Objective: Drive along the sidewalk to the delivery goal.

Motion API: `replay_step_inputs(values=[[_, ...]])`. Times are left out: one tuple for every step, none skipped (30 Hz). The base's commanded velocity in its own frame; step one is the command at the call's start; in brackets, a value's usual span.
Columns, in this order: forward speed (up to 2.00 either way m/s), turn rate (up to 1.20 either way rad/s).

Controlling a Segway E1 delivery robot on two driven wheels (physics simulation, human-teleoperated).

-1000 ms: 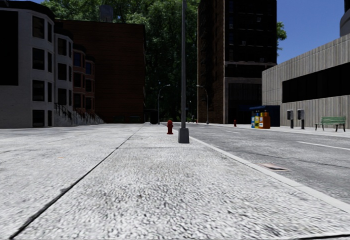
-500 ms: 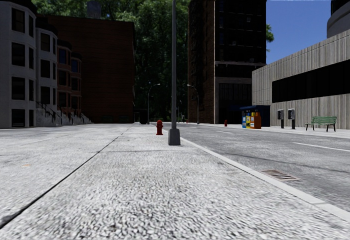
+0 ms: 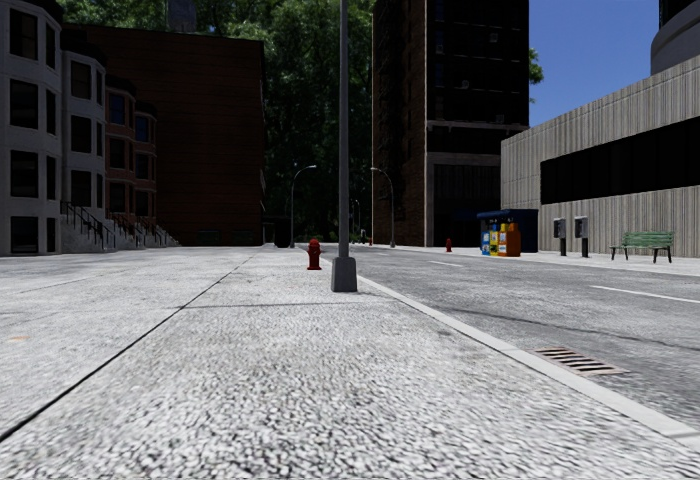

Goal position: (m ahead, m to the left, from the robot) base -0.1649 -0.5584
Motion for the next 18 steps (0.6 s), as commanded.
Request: replay_step_inputs(values=[[0.00, 0.00], [0.00, 0.00], [0.00, 0.00], [0.00, 0.00], [0.00, 0.00], [0.00, 0.00], [0.00, 0.00], [0.00, 0.00], [0.00, 0.00], [0.00, 0.00], [0.00, 0.00], [0.00, 0.00], [0.00, 0.00], [0.00, 0.00], [0.00, 0.00], [0.00, 0.00], [0.00, 0.00], [0.00, 0.00]])
